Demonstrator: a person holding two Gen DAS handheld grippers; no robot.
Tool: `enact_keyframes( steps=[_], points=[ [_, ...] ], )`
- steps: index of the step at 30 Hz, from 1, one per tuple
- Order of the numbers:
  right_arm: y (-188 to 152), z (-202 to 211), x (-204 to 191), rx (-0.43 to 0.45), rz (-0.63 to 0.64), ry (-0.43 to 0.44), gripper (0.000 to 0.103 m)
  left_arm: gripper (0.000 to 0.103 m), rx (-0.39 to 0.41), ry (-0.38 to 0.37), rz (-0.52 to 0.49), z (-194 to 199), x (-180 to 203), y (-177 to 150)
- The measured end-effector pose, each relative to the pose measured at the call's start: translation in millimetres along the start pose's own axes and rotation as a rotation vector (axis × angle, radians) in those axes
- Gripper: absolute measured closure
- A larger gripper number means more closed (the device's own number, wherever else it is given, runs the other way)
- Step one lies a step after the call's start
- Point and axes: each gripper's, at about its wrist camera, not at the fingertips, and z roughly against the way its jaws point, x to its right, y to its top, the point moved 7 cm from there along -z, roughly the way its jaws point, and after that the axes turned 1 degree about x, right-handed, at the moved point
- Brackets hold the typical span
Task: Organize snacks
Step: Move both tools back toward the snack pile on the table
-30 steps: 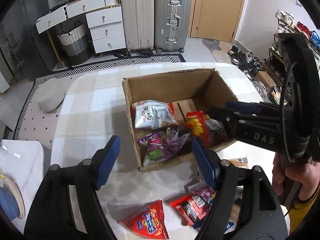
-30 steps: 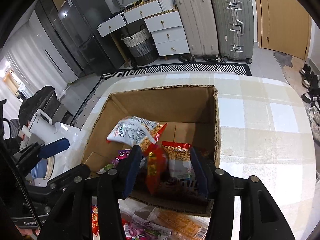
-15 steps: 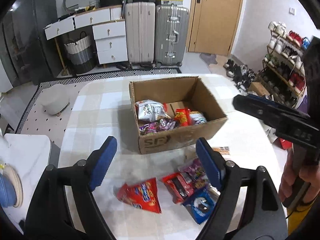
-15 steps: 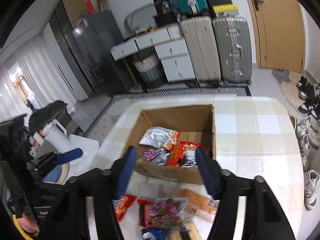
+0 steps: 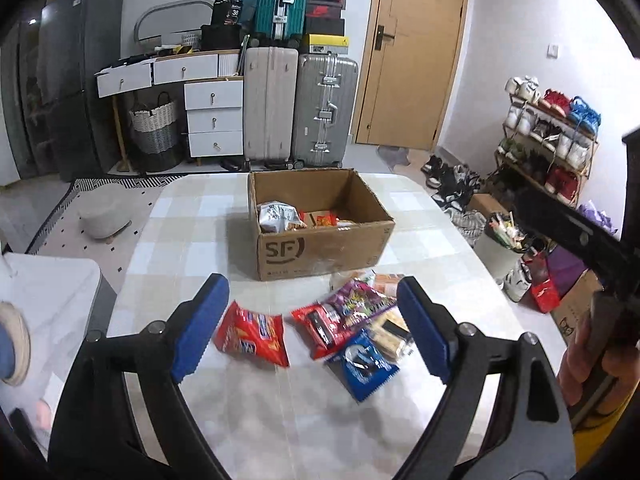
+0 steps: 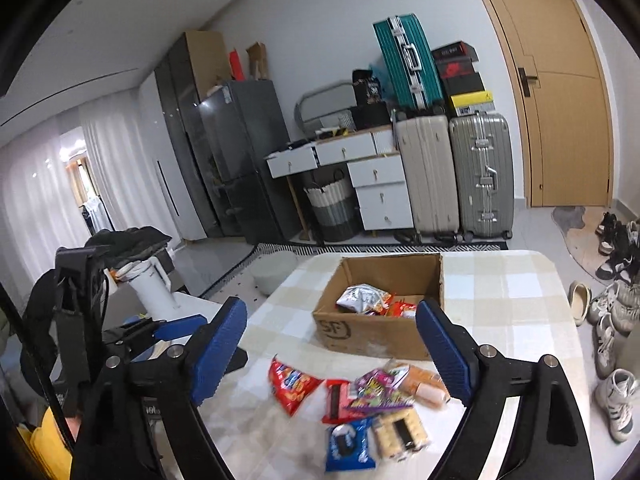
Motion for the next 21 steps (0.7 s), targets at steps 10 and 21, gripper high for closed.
enact_keyframes(
  steps=[10, 21],
  points=[
    [-57.3, 55.5, -1.7, 0.070, -0.053, -0.012, 0.008, 0.000, 0.117, 0.031, 0.006, 70.6, -12.6, -45.9],
    [-128.0, 48.5, 16.6, 0.004, -0.096, -0.058, 0.007, 0.000, 0.022, -0.002, 0.007, 32.9, -12.9, -104.6]
  ],
)
